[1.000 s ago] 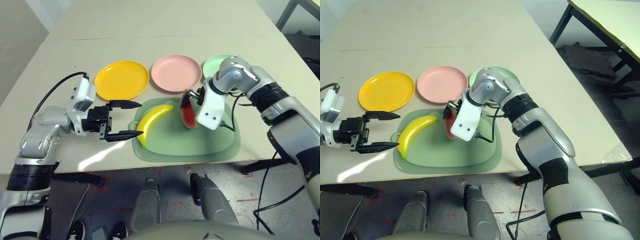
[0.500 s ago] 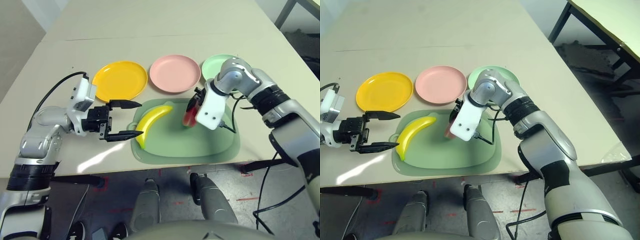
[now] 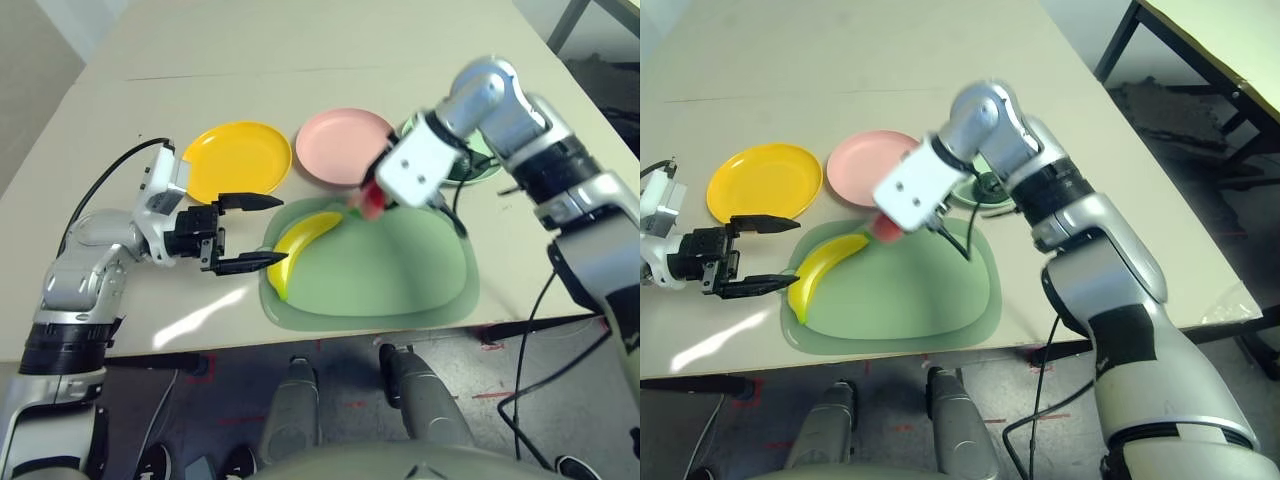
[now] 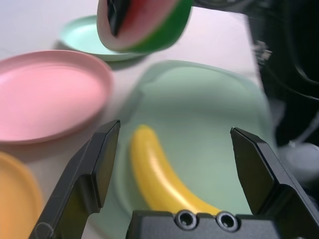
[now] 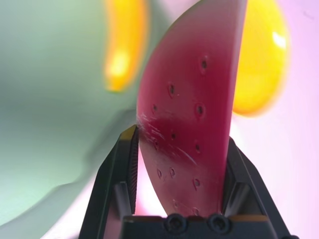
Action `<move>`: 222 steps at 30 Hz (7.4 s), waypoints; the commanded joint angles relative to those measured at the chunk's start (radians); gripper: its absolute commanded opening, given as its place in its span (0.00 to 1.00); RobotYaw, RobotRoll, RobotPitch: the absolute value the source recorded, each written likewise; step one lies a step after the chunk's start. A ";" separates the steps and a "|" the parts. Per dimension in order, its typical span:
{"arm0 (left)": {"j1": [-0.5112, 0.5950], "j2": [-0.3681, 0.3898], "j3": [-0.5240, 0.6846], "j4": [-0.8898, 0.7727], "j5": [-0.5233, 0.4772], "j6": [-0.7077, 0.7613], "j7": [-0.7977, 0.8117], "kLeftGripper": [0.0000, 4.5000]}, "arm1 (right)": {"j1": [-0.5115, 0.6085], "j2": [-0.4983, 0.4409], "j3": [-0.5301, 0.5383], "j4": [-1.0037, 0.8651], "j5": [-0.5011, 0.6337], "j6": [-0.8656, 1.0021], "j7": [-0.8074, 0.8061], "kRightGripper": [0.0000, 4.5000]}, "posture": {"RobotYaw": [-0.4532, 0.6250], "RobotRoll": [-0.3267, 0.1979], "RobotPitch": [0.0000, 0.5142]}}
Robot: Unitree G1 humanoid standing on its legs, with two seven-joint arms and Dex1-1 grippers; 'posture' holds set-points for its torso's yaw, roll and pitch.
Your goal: Place the fruits into color-matched plates.
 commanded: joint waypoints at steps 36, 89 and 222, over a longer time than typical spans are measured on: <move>-0.017 0.019 0.025 0.023 0.118 0.031 0.216 1.00 | 0.045 0.118 0.012 0.374 -0.395 0.020 -0.544 0.92 | 0.43 0.62 0.42; -0.872 0.048 -0.900 0.927 0.398 -1.610 -0.367 1.00 | 1.318 0.002 -0.507 -0.929 0.526 0.442 -0.107 1.00 | 0.30 0.62 0.39; -1.013 0.040 -0.857 1.365 1.070 -1.004 0.380 0.38 | 1.388 0.071 -0.375 -1.169 0.400 0.397 -0.600 1.00 | 0.24 0.62 0.42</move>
